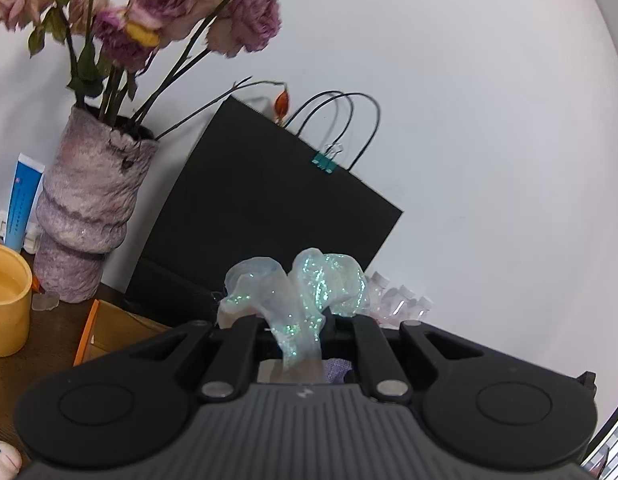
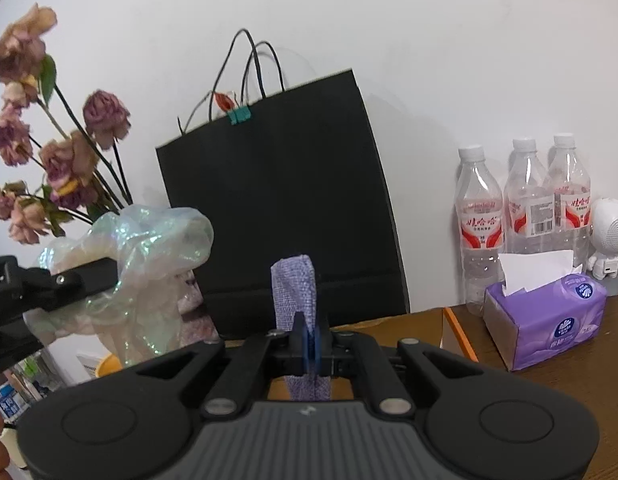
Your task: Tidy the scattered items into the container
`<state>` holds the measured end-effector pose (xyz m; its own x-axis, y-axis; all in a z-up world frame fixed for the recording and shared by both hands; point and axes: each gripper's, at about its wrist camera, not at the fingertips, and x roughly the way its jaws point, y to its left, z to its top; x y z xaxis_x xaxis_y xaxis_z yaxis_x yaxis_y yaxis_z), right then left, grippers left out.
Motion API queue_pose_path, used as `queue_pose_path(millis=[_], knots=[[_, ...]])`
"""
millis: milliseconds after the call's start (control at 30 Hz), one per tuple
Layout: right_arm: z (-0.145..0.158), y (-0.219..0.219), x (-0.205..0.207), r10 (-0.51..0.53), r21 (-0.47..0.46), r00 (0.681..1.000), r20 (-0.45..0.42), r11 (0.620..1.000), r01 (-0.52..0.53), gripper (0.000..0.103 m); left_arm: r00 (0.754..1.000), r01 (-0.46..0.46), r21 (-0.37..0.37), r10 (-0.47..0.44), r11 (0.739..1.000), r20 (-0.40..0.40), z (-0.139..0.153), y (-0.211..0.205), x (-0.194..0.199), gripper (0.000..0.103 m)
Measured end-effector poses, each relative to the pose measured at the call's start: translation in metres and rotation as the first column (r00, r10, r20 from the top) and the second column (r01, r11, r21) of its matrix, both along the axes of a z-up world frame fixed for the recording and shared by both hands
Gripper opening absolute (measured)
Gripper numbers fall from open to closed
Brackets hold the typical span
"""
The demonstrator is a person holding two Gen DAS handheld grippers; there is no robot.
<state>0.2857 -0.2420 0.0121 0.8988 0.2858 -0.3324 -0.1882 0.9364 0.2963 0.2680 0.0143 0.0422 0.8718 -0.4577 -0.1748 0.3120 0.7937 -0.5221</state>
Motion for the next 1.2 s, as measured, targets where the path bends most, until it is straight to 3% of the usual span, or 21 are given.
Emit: queue_pose_path(millis=[400, 467, 500, 533, 567, 600, 667, 700, 767, 833, 1200], knots=[[-0.009, -0.002, 0.027, -0.011, -0.004, 0.999, -0.032, 1.000, 0.011, 0.003, 0.994, -0.022, 0.016, 0.024, 1.000, -0.106, -0.026, 0.005, 0.033, 0.009], [-0.013, -0.002, 0.034, -0.012, -0.007, 0.999, -0.048, 1.000, 0.011, 0.005, 0.991, -0.032, 0.026, 0.035, 0.999, -0.129, -0.031, 0.005, 0.040, 0.015], [-0.015, -0.002, 0.038, -0.015, -0.011, 0.998, -0.057, 1.000, 0.015, 0.010, 0.989, -0.036, 0.030, 0.040, 0.999, -0.144, -0.034, 0.005, 0.044, 0.020], [-0.017, -0.001, 0.042, -0.024, -0.019, 0.997, -0.067, 1.000, 0.023, 0.013, 0.985, -0.048, 0.040, 0.054, 0.998, -0.165, -0.038, 0.005, 0.049, 0.032], [-0.019, -0.001, 0.045, -0.035, -0.029, 0.996, -0.077, 0.999, 0.033, 0.035, 0.981, -0.060, 0.054, 0.069, 0.997, -0.181, -0.042, 0.005, 0.053, 0.042], [-0.021, -0.001, 0.048, -0.044, -0.035, 0.995, -0.086, 0.999, 0.041, 0.063, 0.977, -0.070, 0.075, 0.084, 0.995, -0.197, -0.046, 0.004, 0.057, 0.045], [-0.024, -0.003, 0.051, -0.043, -0.033, 0.995, -0.093, 0.999, 0.040, 0.082, 0.969, -0.085, 0.104, 0.106, 0.991, -0.223, -0.053, 0.003, 0.063, 0.055], [-0.025, -0.004, 0.051, -0.042, -0.028, 0.995, -0.094, 0.999, 0.040, 0.081, 0.967, -0.088, 0.108, 0.111, 0.990, -0.229, -0.055, 0.003, 0.064, 0.059], [-0.024, -0.006, 0.050, -0.044, -0.017, 0.995, -0.092, 0.999, 0.043, 0.083, 0.965, -0.097, 0.114, 0.121, 0.989, -0.231, -0.056, 0.004, 0.064, 0.091], [-0.024, -0.007, 0.049, -0.046, -0.011, 0.995, -0.091, 0.999, 0.045, 0.087, 0.967, -0.107, 0.121, 0.132, 0.987, -0.218, -0.055, 0.003, 0.062, 0.100], [-0.016, -0.004, 0.042, -0.045, -0.052, 0.992, -0.117, 0.998, 0.040, 0.100, 0.971, -0.119, 0.112, 0.140, 0.987, -0.196, -0.044, 0.003, 0.050, 0.103]])
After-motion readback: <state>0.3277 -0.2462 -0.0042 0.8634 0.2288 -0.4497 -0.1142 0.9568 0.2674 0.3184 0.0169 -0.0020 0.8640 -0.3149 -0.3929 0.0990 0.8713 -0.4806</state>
